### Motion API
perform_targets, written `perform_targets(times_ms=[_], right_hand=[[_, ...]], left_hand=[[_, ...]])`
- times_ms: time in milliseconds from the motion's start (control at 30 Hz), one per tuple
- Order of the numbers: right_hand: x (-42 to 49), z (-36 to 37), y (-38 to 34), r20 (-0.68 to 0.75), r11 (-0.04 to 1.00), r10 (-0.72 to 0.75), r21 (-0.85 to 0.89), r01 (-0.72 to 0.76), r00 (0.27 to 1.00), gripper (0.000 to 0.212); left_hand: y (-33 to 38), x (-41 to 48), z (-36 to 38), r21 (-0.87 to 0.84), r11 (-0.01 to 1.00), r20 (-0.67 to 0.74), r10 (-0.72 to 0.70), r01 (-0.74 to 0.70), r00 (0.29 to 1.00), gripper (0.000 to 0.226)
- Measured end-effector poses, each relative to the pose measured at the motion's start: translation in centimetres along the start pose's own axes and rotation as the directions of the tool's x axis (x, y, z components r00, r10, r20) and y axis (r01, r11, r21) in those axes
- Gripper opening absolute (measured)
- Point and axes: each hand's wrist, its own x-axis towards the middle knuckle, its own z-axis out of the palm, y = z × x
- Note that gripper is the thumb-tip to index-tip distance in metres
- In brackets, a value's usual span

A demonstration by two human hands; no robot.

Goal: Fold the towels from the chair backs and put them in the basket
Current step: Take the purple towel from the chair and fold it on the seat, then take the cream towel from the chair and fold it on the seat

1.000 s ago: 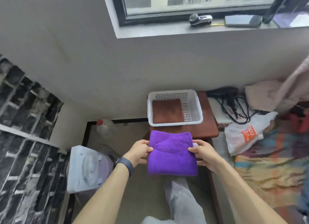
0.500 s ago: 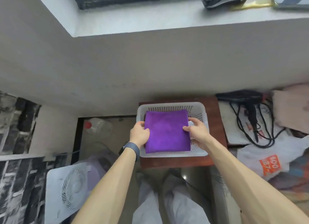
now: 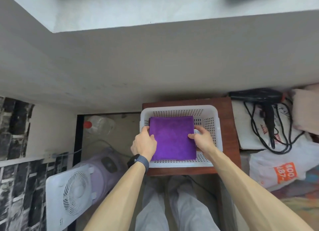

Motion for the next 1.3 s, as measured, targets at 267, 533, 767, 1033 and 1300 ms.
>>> perform_targets(times_ms=[267, 533, 767, 1033, 1300], right_hand=[[-2.0, 3.1, 3.6, -0.159, 0.449, -0.717, -0.85, 0.276, 0.679, 0.053], [3.2, 4.1, 5.6, 0.084, 0.283, -0.628, -0.901, 0.327, 0.774, 0.06], [4.7, 4.4, 6.7, 0.043, 0.381, -0.536, -0.879, 0.287, 0.843, 0.064], [4.1, 4.8, 4.0, 0.089, 0.328, -0.361, -0.92, 0.215, 0.928, 0.063], [-1.2, 2.2, -2.4, 0.214, 0.084, -0.218, -0.968, 0.237, 0.952, 0.067]], left_hand=[[-0.8, -0.8, 4.9, 0.289, 0.772, -0.006, 0.592, -0.565, 0.806, 0.063], [-2.4, 2.8, 9.0, 0.378, 0.787, -0.008, 0.529, -0.487, 0.849, 0.069], [-2.7, 4.3, 10.8, 0.391, 0.765, -0.014, 0.561, -0.512, 0.828, 0.074], [-0.7, 4.2, 8.5, 0.381, 0.803, 0.095, 0.459, -0.458, 0.883, 0.069], [0.0, 1.5, 0.7, 0.486, 0.692, 0.256, 0.472, -0.534, 0.844, 0.066]])
